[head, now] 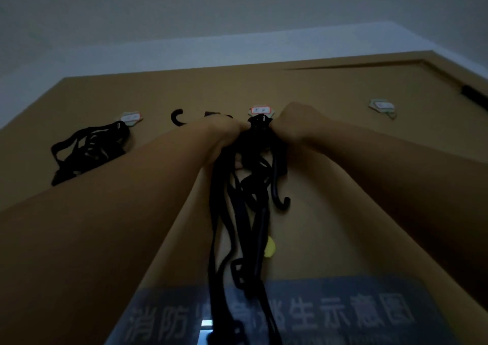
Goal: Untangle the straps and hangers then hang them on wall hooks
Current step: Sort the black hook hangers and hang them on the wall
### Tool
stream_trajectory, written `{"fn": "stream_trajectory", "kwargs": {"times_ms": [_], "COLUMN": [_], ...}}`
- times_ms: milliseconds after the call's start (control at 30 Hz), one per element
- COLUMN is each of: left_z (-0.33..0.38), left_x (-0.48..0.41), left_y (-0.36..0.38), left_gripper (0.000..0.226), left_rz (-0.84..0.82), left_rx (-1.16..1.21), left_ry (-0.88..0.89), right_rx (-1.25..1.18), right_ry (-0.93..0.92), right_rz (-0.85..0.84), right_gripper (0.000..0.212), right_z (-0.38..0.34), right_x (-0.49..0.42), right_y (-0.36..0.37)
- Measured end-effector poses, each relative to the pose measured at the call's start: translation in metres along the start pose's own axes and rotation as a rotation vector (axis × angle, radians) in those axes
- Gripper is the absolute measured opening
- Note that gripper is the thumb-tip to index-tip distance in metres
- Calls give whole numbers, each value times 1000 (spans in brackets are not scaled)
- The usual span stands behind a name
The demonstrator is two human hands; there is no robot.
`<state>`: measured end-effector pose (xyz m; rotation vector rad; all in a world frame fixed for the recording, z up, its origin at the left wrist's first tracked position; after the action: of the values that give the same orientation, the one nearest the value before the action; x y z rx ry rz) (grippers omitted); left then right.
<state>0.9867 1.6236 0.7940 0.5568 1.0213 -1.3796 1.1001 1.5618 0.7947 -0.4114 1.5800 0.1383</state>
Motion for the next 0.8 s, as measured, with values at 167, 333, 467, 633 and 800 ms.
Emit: {"fn": "stream_trajectory", "kwargs": {"times_ms": [167,333,467,633,800], "left_z": [-2,-14,-21,-30,-58], "left_x": [24,50,75,125,175], "left_y": [5,8,7,13,26], "left_gripper": [39,42,36,28,34], "left_rz": [-57,-96,-66,-44,-120], "left_rx": [-2,22,107,346,340], "left_ry": [-5,-70,-59,-72,-156], "right_rx": [90,75,30,-85,-196], "right_ry": [-30,-103,-110,-141,-199], "right_rz": [96,135,16,-82,-187], "right_gripper": [37,36,32,41,38], "right_z": [-6,-25,-34,-43,-36], "right_x": [20,49,71,120,174], "right_y": [-18,-22,-4,9,19]}}
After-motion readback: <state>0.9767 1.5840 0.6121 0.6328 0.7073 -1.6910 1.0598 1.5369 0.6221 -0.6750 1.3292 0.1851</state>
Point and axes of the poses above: each hand's wrist, its own x-axis away from the middle knuckle, its own y-axis out of the palm, z = x × y, the point moved 8 cm from there along -x, towards the middle knuckle
